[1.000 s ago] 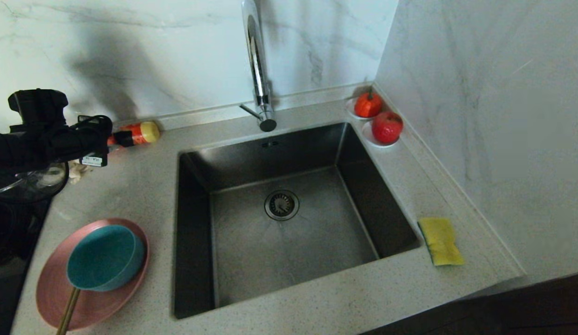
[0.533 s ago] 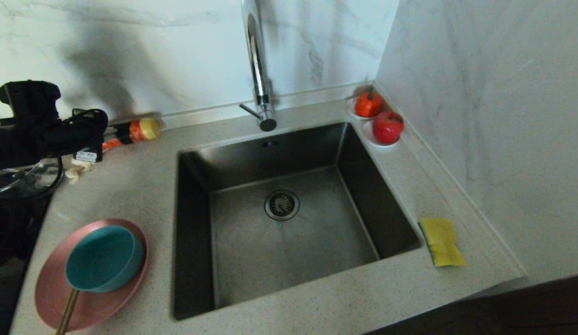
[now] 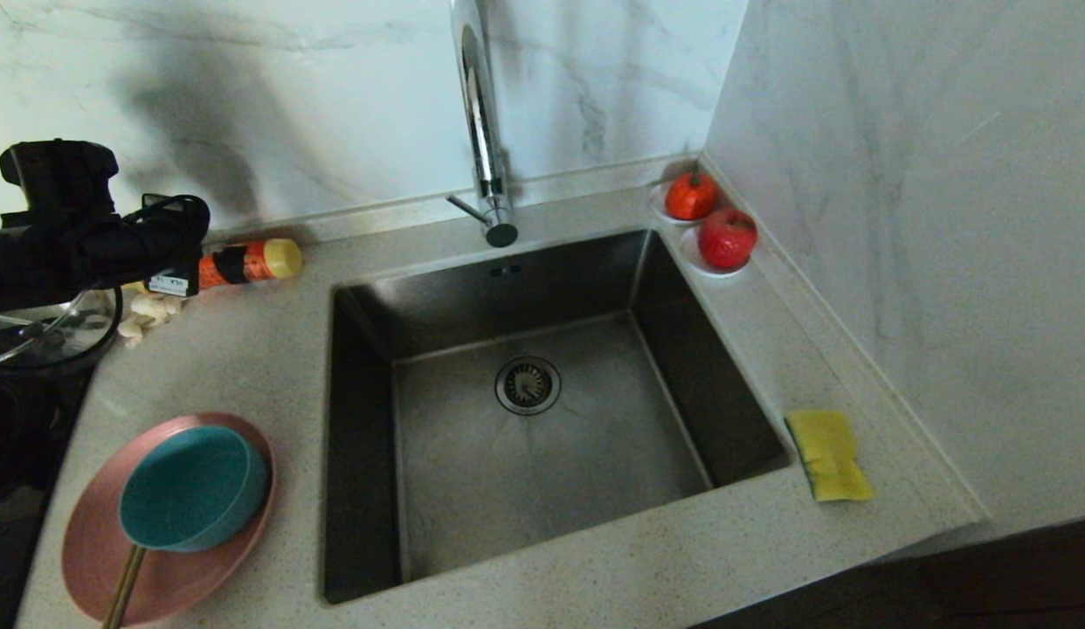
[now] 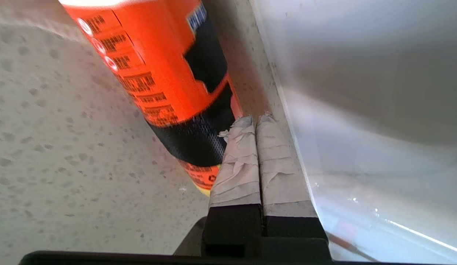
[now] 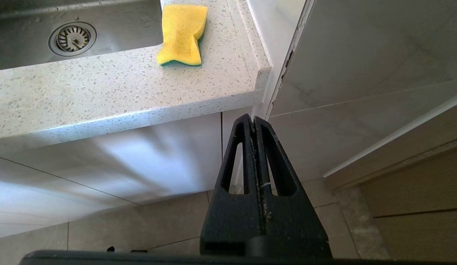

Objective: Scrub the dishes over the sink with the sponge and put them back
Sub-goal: Grab the dish soap

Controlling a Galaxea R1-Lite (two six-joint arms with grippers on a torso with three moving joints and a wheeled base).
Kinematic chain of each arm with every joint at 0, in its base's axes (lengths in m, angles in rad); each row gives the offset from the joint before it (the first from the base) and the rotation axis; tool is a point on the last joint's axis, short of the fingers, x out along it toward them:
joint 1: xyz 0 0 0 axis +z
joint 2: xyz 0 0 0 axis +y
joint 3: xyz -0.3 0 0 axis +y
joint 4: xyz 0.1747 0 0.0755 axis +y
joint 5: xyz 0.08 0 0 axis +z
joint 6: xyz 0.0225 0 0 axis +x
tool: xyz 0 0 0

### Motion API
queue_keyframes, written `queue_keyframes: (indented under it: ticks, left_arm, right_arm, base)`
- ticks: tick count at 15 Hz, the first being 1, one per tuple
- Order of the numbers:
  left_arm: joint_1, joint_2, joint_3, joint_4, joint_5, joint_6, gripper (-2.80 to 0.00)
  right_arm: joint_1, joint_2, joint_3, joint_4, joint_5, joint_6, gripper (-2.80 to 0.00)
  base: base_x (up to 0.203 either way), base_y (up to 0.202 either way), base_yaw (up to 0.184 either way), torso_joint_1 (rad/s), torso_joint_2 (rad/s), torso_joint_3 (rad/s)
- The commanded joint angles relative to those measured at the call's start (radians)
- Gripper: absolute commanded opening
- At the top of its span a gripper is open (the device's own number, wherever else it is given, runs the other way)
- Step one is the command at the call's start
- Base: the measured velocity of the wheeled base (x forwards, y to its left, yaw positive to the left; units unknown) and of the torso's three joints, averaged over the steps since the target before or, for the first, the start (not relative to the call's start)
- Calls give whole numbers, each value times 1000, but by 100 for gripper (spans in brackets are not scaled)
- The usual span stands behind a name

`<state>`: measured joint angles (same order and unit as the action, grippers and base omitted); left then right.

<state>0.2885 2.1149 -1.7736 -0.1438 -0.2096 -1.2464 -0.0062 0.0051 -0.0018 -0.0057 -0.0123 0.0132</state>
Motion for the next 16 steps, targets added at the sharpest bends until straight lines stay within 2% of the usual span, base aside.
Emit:
queue_keyframes:
  ticks: [1, 2, 3, 4, 7, 10, 16]
  left_arm:
    - [-2, 1, -7, 20, -1, 3, -280]
    - [-2, -4, -9, 45, -1, 23, -280]
    - [-2, -6, -9, 56, -1, 27, -247]
    - [-2, -6, -9, 59, -1, 25, 0]
    - [-2, -19, 6, 61, 9, 10, 0]
    - [-2, -7, 9, 66, 54, -58, 0]
    - [-3, -12, 5, 95, 74, -88, 0]
  right_arm:
    - [0, 1, 1, 0, 0, 0, -280]
    - [0, 1, 2, 0, 0, 1, -280]
    - [0, 1, 2, 0, 0, -1, -280]
    - [0, 1, 1, 0, 0, 1, -280]
    - [0, 1, 2, 0, 0, 0, -280]
    - [0, 1, 0, 0, 0, -1, -280]
    - [0, 1, 0, 0, 0, -1, -280]
  base:
    - [0, 0, 0, 0, 0, 0]
    - [0, 0, 0, 0, 0, 0]
    - [0, 0, 0, 0, 0, 0]
    - [0, 0, 0, 0, 0, 0]
    - [0, 0, 0, 0, 0, 0]
    - [0, 0, 0, 0, 0, 0]
    - [0, 0, 0, 0, 0, 0]
